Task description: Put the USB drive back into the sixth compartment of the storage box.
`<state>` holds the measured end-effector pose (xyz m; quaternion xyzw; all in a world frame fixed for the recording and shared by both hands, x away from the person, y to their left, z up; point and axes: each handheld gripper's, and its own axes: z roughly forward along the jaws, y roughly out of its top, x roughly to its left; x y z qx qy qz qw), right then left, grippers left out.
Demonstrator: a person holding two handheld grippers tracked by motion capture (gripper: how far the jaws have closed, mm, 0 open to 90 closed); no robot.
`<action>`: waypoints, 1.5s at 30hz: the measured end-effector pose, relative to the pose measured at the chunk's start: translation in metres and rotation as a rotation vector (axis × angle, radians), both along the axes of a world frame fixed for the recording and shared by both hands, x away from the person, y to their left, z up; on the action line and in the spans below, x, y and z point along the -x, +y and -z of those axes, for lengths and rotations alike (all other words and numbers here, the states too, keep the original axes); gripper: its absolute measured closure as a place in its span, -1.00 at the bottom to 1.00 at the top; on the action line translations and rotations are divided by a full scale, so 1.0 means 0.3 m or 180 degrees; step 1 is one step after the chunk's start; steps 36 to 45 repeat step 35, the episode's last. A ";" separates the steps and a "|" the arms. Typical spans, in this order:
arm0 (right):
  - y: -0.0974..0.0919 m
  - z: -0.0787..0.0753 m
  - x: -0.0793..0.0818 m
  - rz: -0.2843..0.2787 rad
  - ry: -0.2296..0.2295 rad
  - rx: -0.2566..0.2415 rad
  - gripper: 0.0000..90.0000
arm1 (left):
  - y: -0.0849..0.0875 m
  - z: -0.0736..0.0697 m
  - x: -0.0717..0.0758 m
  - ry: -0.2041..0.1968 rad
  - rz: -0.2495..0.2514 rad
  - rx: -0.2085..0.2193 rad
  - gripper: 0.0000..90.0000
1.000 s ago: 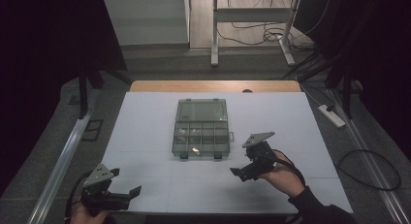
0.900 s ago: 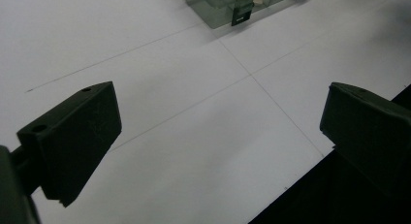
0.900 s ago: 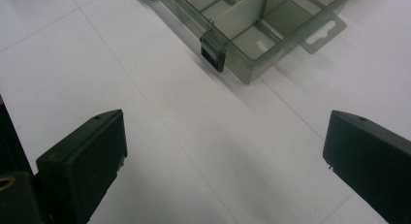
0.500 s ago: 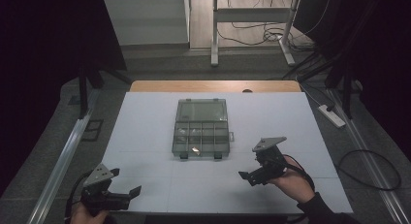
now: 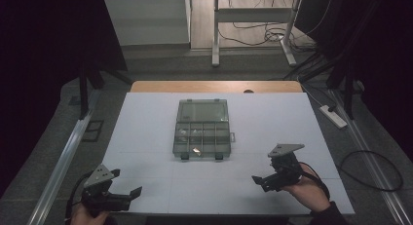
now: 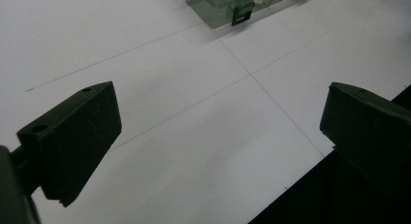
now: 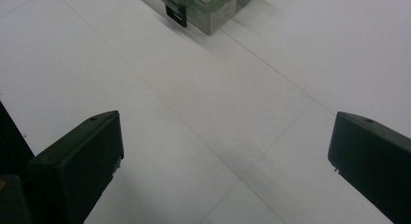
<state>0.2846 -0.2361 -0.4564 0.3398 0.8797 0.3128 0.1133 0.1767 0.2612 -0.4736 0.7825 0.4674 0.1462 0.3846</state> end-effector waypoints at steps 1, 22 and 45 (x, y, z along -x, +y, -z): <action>-0.010 0.001 0.004 0.0016 -0.0004 0.0003 -1.00 | 0.000 0.000 0.000 0.0001 0.0000 0.0000 -0.97; -0.171 0.001 0.110 0.0467 -0.0116 0.0012 -1.00 | 0.000 0.000 -0.001 0.0011 -0.0006 0.0009 -0.98; -0.240 -0.017 0.169 0.0788 -0.0196 -0.0173 -1.00 | -0.002 0.000 -0.002 0.0016 -0.0006 -0.0007 -0.97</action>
